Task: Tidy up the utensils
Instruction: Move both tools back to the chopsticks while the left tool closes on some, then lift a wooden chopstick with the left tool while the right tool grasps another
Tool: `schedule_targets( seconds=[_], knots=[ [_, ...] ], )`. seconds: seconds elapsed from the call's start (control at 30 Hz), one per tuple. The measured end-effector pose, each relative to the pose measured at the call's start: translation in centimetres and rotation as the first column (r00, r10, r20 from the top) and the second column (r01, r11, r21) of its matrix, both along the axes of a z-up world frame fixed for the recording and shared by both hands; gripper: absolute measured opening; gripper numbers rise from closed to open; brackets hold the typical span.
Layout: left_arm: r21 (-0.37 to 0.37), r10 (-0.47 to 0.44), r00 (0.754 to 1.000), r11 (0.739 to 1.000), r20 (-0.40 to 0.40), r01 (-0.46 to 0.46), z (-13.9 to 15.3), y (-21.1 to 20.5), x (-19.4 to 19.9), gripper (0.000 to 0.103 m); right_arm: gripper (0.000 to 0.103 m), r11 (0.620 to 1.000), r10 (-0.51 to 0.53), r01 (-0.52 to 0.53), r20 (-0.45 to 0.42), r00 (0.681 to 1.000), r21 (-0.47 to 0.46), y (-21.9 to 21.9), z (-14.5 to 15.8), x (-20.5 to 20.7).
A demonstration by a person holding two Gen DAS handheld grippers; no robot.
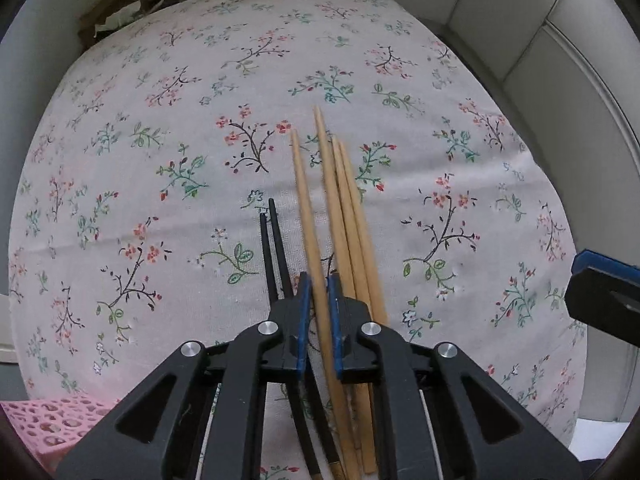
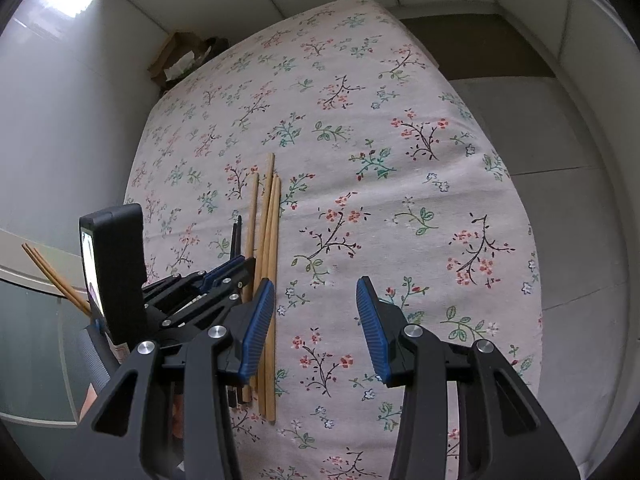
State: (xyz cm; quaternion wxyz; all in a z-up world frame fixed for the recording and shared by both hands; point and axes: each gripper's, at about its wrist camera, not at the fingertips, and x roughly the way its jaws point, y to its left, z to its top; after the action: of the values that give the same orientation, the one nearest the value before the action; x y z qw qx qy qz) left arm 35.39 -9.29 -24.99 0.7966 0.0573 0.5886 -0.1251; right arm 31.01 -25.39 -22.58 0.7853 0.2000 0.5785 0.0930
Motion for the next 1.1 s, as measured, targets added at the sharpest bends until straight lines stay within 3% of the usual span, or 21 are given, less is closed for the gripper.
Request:
schedule_targets(
  seconds=[0.1,0.2,0.37,0.6,0.7,0.93,1.1],
  knots=[
    [-0.029,0.028,1.000,0.999,-0.012,-0.028,-0.2,0.5,0.4,0.007,0.043,1.000,0.003,-0.003,-0.002,1.000,0.001,0.0,-0.1,0.0],
    [-0.033,0.051,0.998,0.998,0.041,-0.050,0.7,0.9,0.3,0.006,0.043,1.000,0.010,-0.010,-0.010,1.000,-0.010,0.0,-0.6,0.3],
    [-0.166,0.122,0.985,0.981,0.119,-0.102,4.3,2.6,-0.2,0.006,0.025,0.999,0.048,-0.047,-0.040,0.998,0.015,0.8,-2.1,0.9],
    [-0.288,0.145,0.959,0.955,0.245,-0.071,10.2,2.5,-3.9,0.006,0.021,0.989,0.117,-0.106,-0.106,0.987,0.102,4.1,-4.7,2.0],
    [-0.312,0.147,0.946,0.949,0.288,-0.052,12.2,3.1,-5.3,0.006,0.016,0.987,0.113,-0.095,-0.140,0.984,0.129,5.2,-5.9,2.7],
    [-0.337,0.164,0.929,0.940,0.331,-0.046,13.9,5.0,-6.3,0.006,0.012,0.990,0.142,-0.139,-0.131,0.981,0.029,7.3,-6.4,3.1],
    [-0.351,0.167,0.926,0.936,0.338,-0.040,14.7,5.9,-6.8,0.006,0.008,0.982,0.186,-0.186,-0.151,0.971,0.018,8.4,-6.6,2.7]
  ],
)
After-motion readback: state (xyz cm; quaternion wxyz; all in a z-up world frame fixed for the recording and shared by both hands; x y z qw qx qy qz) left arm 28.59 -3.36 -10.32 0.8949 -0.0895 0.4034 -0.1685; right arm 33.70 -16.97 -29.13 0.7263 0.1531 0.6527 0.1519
